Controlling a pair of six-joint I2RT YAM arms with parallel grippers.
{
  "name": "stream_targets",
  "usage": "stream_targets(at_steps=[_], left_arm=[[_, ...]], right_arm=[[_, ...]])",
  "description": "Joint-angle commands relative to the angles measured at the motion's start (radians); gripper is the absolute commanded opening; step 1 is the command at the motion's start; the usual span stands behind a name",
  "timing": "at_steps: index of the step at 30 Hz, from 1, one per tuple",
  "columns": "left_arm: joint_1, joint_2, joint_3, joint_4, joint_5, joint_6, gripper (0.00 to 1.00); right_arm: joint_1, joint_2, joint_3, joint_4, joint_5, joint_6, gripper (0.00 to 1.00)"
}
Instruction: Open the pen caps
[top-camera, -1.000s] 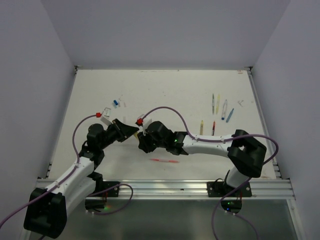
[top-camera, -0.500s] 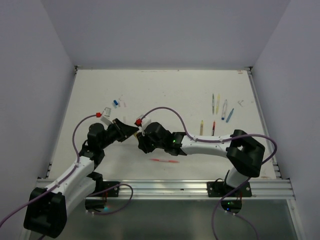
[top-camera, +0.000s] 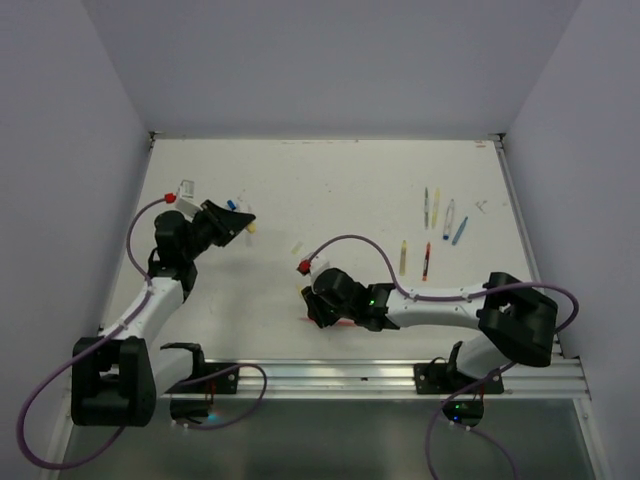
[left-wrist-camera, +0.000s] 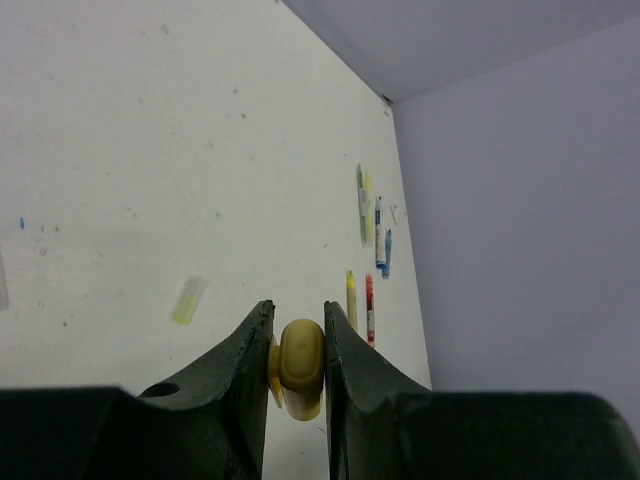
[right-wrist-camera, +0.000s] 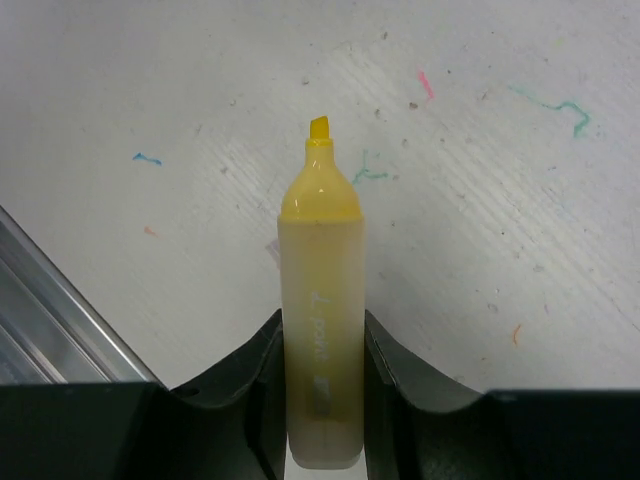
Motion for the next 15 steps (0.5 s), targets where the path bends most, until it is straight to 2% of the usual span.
stream_targets(at_steps=[1, 4, 7, 9, 15], left_arm=[[0.002, 0.006, 0.042, 0.08, 0.013, 0.039, 0.0], [0.004, -0.009, 0.059, -0.019, -0.029, 0.116, 0.0], [0.002, -0.031, 0.057, -0.153, -0.126, 0.203, 0.0], [0.004, -0.032, 0.034, -0.194, -0.175, 0.231, 0.0], [0.007, 0.027, -0.001, -0.19, -0.217, 0.306, 0.0]], right_arm=[[0.005, -0.076, -0.014, -0.04, 0.037, 0.033, 0.0], [-0.01, -0.142, -0.015, -0.127, 0.141, 0.041, 0.0], [-0.111, -0.221, -0.002, -0.186, 0.141, 0.043, 0.0], [-0.23, -0.27, -0.007, -0.21, 0.137, 0.046, 0.0], [-0.536, -0.401, 0.001, -0.364, 0.27, 0.029, 0.0]])
